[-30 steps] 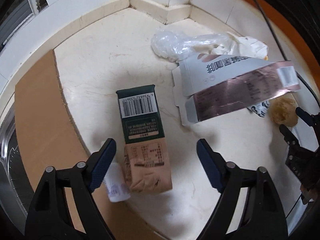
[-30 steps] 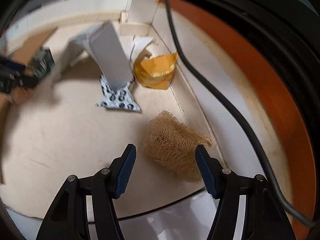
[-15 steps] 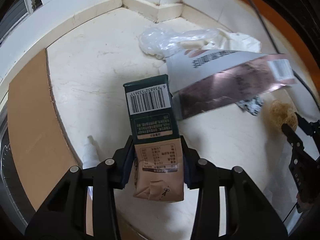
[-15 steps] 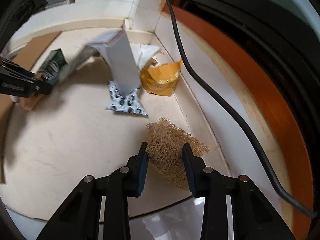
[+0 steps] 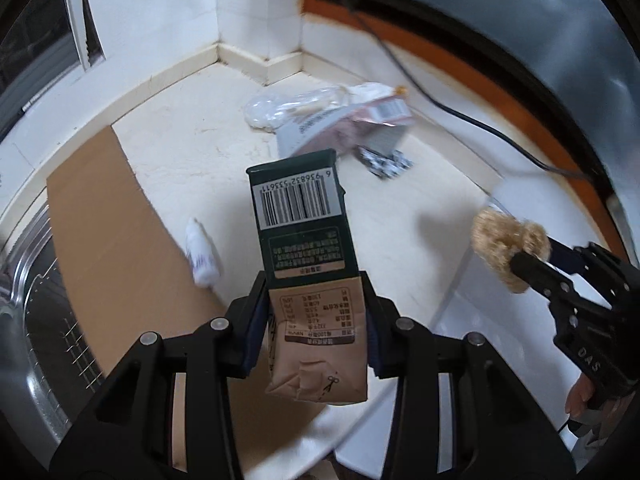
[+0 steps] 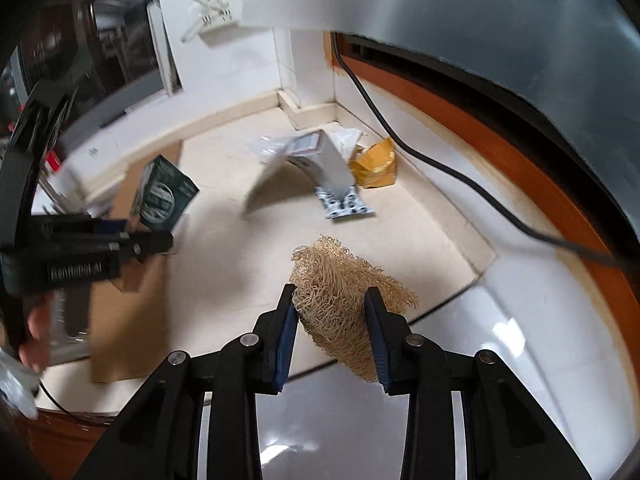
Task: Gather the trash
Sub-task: 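Carry the green snack box and loofah sponge down over the floor bin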
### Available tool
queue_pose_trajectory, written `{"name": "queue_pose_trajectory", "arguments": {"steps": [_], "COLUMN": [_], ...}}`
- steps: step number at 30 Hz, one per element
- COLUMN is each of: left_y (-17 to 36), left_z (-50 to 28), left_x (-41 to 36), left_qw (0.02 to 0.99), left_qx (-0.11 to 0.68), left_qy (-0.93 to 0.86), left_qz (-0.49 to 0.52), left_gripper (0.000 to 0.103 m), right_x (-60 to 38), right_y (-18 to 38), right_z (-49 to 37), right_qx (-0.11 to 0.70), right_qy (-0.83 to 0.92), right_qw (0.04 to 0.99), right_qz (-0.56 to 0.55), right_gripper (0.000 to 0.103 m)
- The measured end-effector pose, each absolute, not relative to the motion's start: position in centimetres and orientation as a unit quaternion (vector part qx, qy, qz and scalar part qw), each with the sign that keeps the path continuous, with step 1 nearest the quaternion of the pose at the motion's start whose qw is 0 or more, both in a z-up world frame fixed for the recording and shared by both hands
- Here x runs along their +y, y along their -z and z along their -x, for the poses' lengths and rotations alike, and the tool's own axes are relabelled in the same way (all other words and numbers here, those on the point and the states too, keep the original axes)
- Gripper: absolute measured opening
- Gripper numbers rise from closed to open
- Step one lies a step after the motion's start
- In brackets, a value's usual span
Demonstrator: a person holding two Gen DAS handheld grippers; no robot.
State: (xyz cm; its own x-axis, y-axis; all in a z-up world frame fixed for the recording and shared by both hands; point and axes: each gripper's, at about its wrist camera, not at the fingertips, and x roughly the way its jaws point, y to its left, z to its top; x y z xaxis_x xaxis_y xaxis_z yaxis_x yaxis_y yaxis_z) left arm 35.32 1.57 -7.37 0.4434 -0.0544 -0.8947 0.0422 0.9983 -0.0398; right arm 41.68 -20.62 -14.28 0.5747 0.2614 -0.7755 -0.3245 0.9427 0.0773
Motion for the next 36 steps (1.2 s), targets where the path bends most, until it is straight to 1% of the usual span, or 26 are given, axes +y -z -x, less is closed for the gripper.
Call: {"name": "queue_pose_trajectory", "arguments": {"steps": [5, 12, 20, 25, 28, 32, 36], "left_y": [4.3, 1.6, 1.6, 3.5, 5.5, 9.1, 13.7], "left_z": [-28.3, -17.7, -6.1, -0.7, 1.4, 3.8, 5.2], "left_x": [0.6, 1.2, 3.1, 4.2, 4.7, 4.8, 4.4], "left_qw": [0.857, 0.86, 0.853, 0.845, 0.835, 0.821, 0.803], "left_qx": [0.511, 0.501, 0.504, 0.514, 0.529, 0.55, 0.577], "left_qy": [0.057, 0.097, 0.13, 0.137, 0.144, 0.14, 0.134], "left_qz": [-0.013, -0.023, -0.04, -0.055, -0.048, -0.057, -0.057], "left_gripper": [0.038, 0.038, 0.038, 0.038, 0.038, 0.038, 0.038], "right_x": [-18.3, -14.5, -9.6, -6.7, -5.3, -4.0, -2.9], "right_y": [11.9, 8.3, 9.7, 13.1, 16.2, 20.7, 26.7], "right_z": [-36.3, -22.2, -8.1, -1.3, 1.6, 4.0, 5.5], "right_qx": [0.421, 0.413, 0.426, 0.454, 0.484, 0.521, 0.557], "right_qy": [-0.169, -0.166, -0.154, -0.147, -0.142, -0.139, -0.127], "right_qw": [0.891, 0.895, 0.89, 0.877, 0.861, 0.84, 0.819], "right_qz": [-0.002, -0.029, -0.047, -0.057, -0.061, -0.06, -0.055], "right_gripper": [0.032, 0.032, 0.033, 0.033, 0.033, 0.033, 0.034]}}
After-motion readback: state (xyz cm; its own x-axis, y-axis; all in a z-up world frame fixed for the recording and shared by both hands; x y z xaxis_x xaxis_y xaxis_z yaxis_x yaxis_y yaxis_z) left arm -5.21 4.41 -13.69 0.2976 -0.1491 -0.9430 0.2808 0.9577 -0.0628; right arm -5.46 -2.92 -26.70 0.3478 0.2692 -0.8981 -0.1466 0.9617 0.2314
